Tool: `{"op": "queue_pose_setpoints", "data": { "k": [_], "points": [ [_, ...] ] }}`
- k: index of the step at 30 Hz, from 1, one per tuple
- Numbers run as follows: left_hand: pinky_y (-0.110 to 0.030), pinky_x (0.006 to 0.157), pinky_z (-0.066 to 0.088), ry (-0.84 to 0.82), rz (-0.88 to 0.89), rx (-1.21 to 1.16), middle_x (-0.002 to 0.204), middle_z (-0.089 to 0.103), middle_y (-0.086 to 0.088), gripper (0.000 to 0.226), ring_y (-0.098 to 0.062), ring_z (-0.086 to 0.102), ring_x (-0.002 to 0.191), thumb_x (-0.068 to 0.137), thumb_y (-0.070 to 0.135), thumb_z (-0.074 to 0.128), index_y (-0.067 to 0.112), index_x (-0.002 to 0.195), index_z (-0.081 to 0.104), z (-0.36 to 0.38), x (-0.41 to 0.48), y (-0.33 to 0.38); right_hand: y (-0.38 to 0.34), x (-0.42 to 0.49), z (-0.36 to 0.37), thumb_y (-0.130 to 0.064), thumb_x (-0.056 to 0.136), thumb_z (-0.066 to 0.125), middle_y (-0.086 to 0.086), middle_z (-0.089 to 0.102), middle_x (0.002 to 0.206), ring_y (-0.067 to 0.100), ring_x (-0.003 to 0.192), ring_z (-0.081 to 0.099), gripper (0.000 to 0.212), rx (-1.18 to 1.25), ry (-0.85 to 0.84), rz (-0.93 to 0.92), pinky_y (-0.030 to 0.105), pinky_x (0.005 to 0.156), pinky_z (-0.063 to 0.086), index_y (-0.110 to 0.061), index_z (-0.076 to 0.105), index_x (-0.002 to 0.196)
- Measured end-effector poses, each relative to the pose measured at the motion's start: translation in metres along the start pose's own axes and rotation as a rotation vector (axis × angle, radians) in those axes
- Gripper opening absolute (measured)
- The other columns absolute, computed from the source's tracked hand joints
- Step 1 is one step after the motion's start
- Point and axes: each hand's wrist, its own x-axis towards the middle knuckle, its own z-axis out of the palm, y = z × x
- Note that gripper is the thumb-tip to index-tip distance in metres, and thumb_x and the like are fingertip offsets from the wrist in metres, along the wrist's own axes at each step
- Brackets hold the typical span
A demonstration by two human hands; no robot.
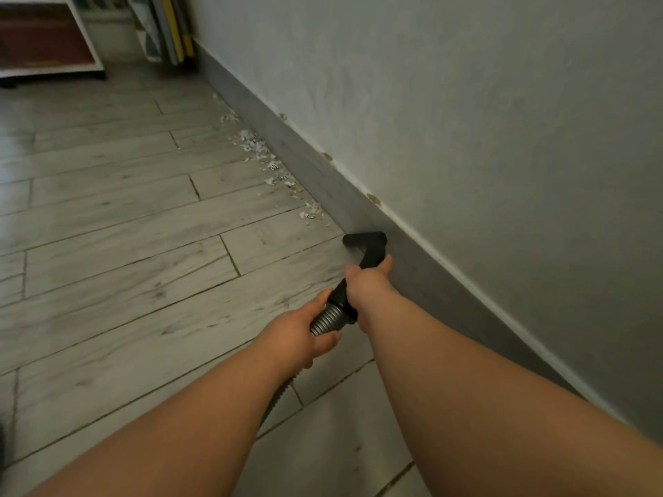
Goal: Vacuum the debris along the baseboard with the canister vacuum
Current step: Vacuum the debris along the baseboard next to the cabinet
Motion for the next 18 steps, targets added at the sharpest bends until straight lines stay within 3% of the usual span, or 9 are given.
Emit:
{"op": "queue_pose_setpoints", "data": {
  "k": [2, 5, 8, 12, 15, 18],
  "points": [
    [-0.021, 0.065, 0.053, 0.001, 0.003, -0.013, 0.108, 0.059, 0.001, 0.077, -0.013, 0.062, 0.068, 0.09, 0.039, 0.061, 0.059, 0.141, 0.008, 0.003, 0.002, -0.002, -0.002, 0.002, 0.001, -0.025, 0.099, 0.048, 0.021, 0.027, 0.151, 0.037, 0.128, 0.041, 0.075, -0.054, -0.006, -0.052, 0.048, 0.096, 0.038, -0.03, -0.002, 0.155],
    [-0.016, 0.063, 0.05, 0.032, 0.028, -0.046, 0.108, 0.057, 0.005, 0.077, -0.008, 0.059, 0.07, 0.09, 0.039, 0.062, 0.058, 0.14, 0.007, 0.011, -0.002, -0.007, 0.0, -0.005, -0.003, -0.023, 0.1, 0.047, 0.021, 0.042, 0.14, 0.037, 0.115, 0.05, 0.078, 0.137, -0.025, 0.016, 0.05, 0.087, 0.046, -0.039, -0.007, 0.154],
    [-0.009, 0.064, 0.042, 0.098, 0.081, -0.022, 0.108, 0.052, 0.009, 0.078, -0.001, 0.051, 0.075, 0.09, 0.039, 0.062, 0.055, 0.141, 0.005, 0.012, -0.006, -0.004, -0.001, -0.019, -0.012, -0.022, 0.099, 0.048, 0.019, 0.046, 0.138, 0.033, 0.101, 0.053, 0.079, 0.206, -0.058, -0.093, 0.046, 0.082, 0.047, -0.04, -0.006, 0.154],
    [-0.008, 0.066, 0.041, 0.155, 0.152, -0.066, 0.109, 0.052, 0.011, 0.076, -0.001, 0.053, 0.081, 0.09, 0.037, 0.062, 0.064, 0.127, 0.002, 0.004, -0.014, 0.005, -0.007, -0.033, -0.017, -0.02, 0.098, 0.047, 0.017, 0.052, 0.13, 0.03, 0.094, 0.058, 0.079, 0.212, -0.033, -0.208, 0.045, 0.08, 0.054, -0.042, -0.004, 0.153],
    [-0.011, 0.069, 0.045, 0.183, 0.187, -0.083, 0.113, 0.055, 0.01, 0.077, -0.003, 0.056, 0.086, 0.089, 0.038, 0.063, 0.067, 0.128, 0.005, -0.005, -0.02, 0.01, -0.013, -0.043, -0.018, -0.02, 0.095, 0.049, 0.014, 0.056, 0.12, 0.026, 0.085, 0.06, 0.078, 0.248, -0.012, -0.283, 0.046, 0.081, 0.056, -0.043, 0.003, 0.153],
    [-0.017, 0.074, 0.049, 0.205, 0.2, -0.092, 0.113, 0.058, 0.006, 0.077, -0.007, 0.059, 0.086, 0.088, 0.038, 0.064, 0.066, 0.131, 0.007, -0.013, -0.028, 0.016, -0.018, -0.057, -0.02, -0.02, 0.095, 0.049, 0.012, 0.056, 0.119, 0.02, 0.078, 0.057, 0.077, 0.233, 0.024, -0.353, 0.039, 0.073, 0.053, -0.04, 0.004, 0.153]
  ]
}}
